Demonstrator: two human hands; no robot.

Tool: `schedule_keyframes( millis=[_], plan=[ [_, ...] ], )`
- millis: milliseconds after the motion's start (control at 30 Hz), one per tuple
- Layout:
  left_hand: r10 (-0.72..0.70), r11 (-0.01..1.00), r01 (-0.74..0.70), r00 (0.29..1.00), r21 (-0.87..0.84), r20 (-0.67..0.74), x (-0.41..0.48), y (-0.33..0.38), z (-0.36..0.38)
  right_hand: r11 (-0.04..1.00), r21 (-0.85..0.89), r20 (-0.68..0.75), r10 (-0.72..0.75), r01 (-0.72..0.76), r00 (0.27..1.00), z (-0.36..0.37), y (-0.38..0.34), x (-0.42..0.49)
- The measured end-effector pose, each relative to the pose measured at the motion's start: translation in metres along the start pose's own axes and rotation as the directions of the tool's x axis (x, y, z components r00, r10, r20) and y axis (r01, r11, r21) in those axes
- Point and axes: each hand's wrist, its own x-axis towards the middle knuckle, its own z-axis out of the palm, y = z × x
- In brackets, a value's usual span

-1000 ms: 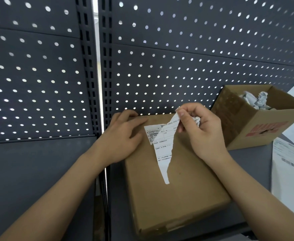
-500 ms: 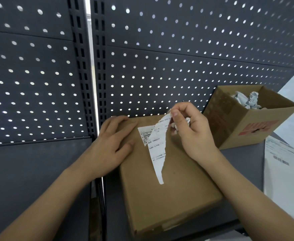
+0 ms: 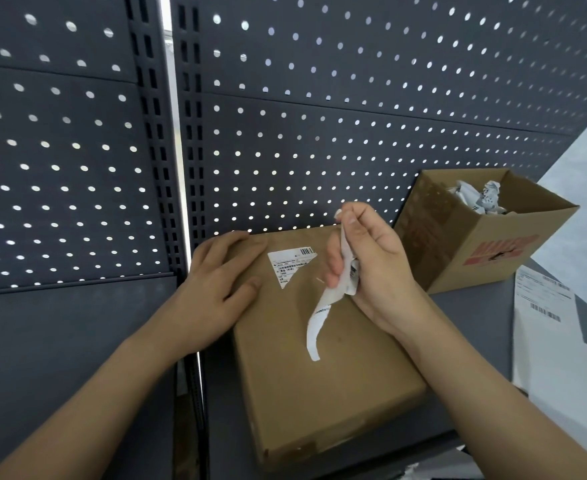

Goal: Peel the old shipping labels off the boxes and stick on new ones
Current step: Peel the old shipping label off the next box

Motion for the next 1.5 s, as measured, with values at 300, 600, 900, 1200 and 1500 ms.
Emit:
schedule_keyframes(
  millis=[300, 600, 900, 1200, 1500],
  plan=[
    [-0.023, 0.999, 0.024, 1.0, -0.033, 0.013, -0.001, 0.0, 0.0, 0.945, 0.326, -0.044, 0.004, 0.011, 0.999, -0.012, -0.005, 0.011],
    [-0.033, 0.999, 0.033, 0.999, -0.04, 0.015, -0.003, 0.0, 0.0, 0.975, -0.162, -0.076, -0.166, 0.152, 0.983, -0.018, -0.002, 0.011],
    [-0.046, 0.997, 0.047, 0.999, -0.054, 0.013, -0.005, 0.0, 0.001, 0.543, -0.839, -0.057, -0.052, -0.019, 0.997, -0.018, -0.003, 0.006],
    [-0.051, 0.997, 0.053, 0.998, -0.061, 0.025, -0.005, 0.0, -0.001, 0.546, -0.813, 0.034, -0.3, 0.201, 0.953, -0.015, -0.007, 0.003],
    [-0.055, 0.996, 0.057, 0.998, -0.075, 0.027, -0.006, 0.001, -0.001, 0.656, -0.705, -0.028, -0.406, 0.27, 0.913, -0.023, -0.005, 0.005]
  ],
)
